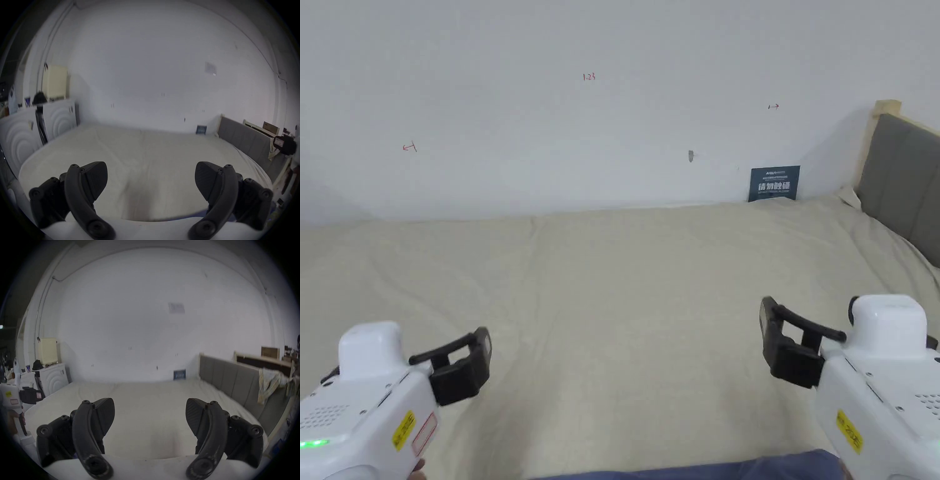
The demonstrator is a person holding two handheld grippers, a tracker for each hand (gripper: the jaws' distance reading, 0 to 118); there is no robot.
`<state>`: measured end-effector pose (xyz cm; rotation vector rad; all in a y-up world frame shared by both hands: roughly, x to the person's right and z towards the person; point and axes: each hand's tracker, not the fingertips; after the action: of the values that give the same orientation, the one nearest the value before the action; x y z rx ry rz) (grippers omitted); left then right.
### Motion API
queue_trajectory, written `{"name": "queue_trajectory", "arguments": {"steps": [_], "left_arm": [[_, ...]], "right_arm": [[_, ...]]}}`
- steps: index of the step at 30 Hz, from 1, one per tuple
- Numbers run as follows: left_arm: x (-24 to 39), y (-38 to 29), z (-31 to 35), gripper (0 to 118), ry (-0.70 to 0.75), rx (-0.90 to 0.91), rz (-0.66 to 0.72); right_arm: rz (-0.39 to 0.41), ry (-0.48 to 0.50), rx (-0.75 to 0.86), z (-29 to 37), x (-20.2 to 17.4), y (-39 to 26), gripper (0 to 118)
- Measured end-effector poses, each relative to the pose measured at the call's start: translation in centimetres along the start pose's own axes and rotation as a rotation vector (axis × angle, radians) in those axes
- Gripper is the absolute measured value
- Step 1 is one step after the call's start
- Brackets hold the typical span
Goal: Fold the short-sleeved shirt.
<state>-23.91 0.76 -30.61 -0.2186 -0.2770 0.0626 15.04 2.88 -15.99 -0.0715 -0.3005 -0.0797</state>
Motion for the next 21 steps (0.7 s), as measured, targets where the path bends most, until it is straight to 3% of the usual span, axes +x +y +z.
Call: {"name": "queue_trajectory", "arguments": {"steps": [2,4,5,6,7,8,10,16,21], "left_arm": [[1.3,0.9,0.1,109,0.027,0.08,-0.039],[2.2,1.2,0.4,100,0.045,0.119,-0.07],[2.5,1.3,0.6,81,0.036,0.134,-0.078],[2.7,1.3,0.7,57,0.016,0.155,-0.085],[2.9,1.4,0.8,23,-0.003,0.155,-0.088],[3.1,1.5,0.6,0,-0.017,0.147,-0.091],[3.0,1.3,0.6,0,-0.031,0.147,-0.074],[1.9,0.7,-0.3,0,-0.068,0.074,-0.015],[-3.1,-1.8,-3.0,0,-0.233,-0.229,0.337]], "right_arm": [[0.055,-0.044,0.05,0.1,-1.2,0.7,93],[0.115,-0.082,0.094,0.0,-2.2,0.8,89],[0.141,-0.09,0.094,0.1,-2.8,0.9,77],[0.15,-0.075,0.104,0.1,-2.9,0.9,48],[0.156,-0.08,0.125,0.1,-3.1,0.8,0],[0.144,-0.103,0.109,0.2,-3.3,0.5,0],[0.118,-0.039,0.104,0.2,-3.1,0.9,0],[0.133,-0.075,0.095,-0.3,-2.5,0.4,0],[0.127,-0.068,0.064,-0.7,-2.3,-0.2,0]]}}
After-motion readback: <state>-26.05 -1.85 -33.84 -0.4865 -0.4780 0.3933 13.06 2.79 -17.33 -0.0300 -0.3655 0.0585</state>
